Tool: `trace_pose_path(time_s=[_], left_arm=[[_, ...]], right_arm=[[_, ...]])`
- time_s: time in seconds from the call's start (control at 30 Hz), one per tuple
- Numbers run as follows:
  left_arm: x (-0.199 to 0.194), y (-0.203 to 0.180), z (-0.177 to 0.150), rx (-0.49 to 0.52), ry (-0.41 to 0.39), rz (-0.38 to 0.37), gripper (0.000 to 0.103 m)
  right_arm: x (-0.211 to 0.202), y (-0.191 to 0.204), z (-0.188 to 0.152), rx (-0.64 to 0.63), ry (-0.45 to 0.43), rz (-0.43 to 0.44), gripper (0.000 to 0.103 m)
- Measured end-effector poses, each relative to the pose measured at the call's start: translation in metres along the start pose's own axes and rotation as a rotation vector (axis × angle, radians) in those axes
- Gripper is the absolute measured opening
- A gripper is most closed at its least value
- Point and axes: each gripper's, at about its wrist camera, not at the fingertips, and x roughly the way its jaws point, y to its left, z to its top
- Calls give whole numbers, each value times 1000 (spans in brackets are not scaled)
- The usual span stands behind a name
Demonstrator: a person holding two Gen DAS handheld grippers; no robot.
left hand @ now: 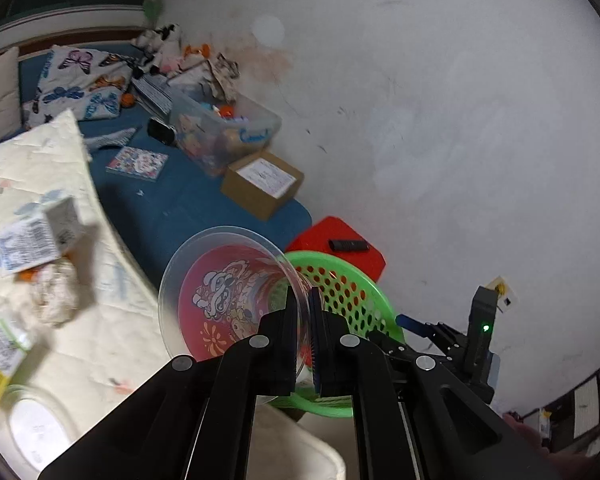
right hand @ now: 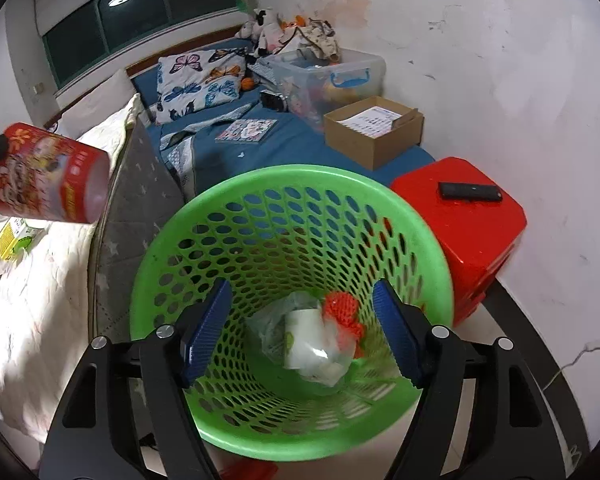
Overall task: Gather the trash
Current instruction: 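Carry the dome lid and red cup to the wastebasket and release both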
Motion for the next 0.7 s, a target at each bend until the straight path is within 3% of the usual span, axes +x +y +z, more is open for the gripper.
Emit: trace_pose_path(time_s=[0.37,0.57,0.67,0.7], left_arm=[[72,-35,-9,51,130,9,6],[92,-39,-20,59,183,16,7],[96,-37,-24,53,197,15,29],[94,-38,-25,50,193,11,43]], right_arm=[[-27,-16,-8,34,-41,27,75],[-30,-18,-11,49,-46,31,75],[-30,-20,-11,57,-43,34,75],[-29,-19,-11,56,-41,36,75]])
